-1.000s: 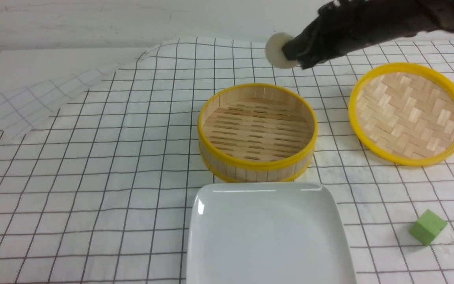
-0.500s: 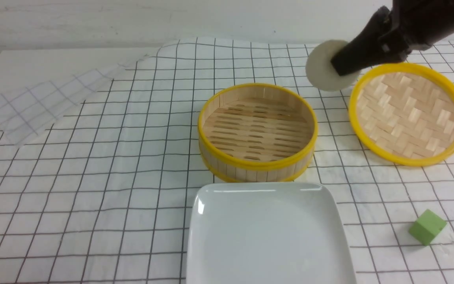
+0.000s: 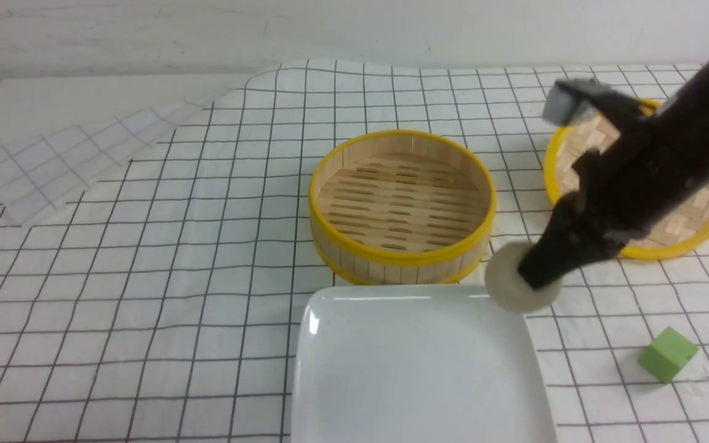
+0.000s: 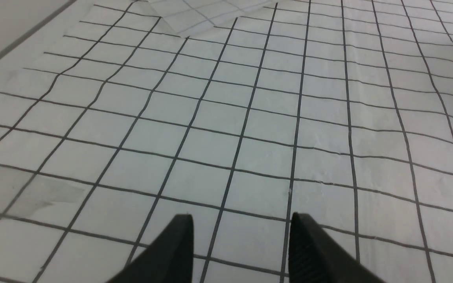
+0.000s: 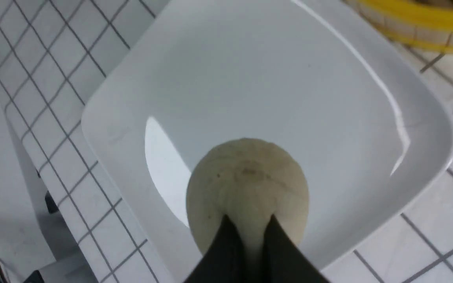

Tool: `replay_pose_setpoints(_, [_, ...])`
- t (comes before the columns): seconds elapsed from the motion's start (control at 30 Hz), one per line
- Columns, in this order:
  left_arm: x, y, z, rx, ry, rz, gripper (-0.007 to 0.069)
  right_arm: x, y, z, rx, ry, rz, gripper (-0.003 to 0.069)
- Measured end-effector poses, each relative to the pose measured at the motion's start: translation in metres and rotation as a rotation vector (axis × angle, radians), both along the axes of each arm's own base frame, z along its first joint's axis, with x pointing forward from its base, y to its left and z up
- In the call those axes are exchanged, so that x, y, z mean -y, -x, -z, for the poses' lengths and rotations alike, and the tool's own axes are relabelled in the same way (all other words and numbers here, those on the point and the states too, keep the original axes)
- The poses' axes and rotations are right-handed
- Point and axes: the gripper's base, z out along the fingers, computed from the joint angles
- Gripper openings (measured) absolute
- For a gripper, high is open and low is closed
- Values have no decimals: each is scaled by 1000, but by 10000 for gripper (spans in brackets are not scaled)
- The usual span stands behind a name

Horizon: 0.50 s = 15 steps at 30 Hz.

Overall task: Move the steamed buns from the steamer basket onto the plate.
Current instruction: Use the right arm to put the steamed stuffed bun into the plate

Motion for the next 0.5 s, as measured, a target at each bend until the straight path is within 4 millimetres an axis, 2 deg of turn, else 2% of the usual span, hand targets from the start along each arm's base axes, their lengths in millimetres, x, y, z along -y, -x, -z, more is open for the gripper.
replay_pose_setpoints(0.1, [0,0,0,0,0,0,355,-3,0,23,22,6,-12,27])
replay_pose_setpoints(0.17, [0,0,0,0,0,0,355,-7,-1,31,51,10,-19,27])
replay_pose_setpoints(0.5, [0,0,0,0,0,0,355,-33,-8,50,172,28,-83,30])
